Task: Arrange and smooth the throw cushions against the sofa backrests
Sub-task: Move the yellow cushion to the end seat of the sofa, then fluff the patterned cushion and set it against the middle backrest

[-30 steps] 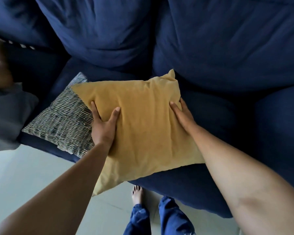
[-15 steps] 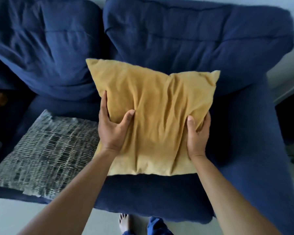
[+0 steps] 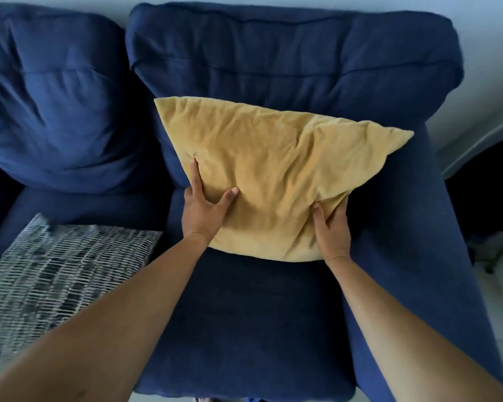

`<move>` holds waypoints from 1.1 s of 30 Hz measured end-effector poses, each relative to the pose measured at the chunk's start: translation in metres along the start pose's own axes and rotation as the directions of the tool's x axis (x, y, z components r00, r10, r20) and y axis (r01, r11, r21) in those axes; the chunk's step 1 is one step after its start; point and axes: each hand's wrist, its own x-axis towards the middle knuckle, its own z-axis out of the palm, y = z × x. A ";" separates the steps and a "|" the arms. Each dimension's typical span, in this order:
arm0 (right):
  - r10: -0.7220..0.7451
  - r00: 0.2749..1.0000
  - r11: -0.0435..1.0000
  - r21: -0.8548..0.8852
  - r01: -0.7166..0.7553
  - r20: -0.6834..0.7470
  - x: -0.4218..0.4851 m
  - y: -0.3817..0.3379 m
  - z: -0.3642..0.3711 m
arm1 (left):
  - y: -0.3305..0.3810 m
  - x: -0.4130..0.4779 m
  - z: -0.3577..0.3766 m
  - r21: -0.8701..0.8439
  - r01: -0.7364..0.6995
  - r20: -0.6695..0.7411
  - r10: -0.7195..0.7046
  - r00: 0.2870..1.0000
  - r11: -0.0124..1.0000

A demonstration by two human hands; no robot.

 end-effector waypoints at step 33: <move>0.015 0.878 0.947 -0.288 0.140 0.478 -0.173 -0.154 0.284 | -0.189 -0.040 -0.304 0.238 0.271 -0.181 -0.231 0.956 0.933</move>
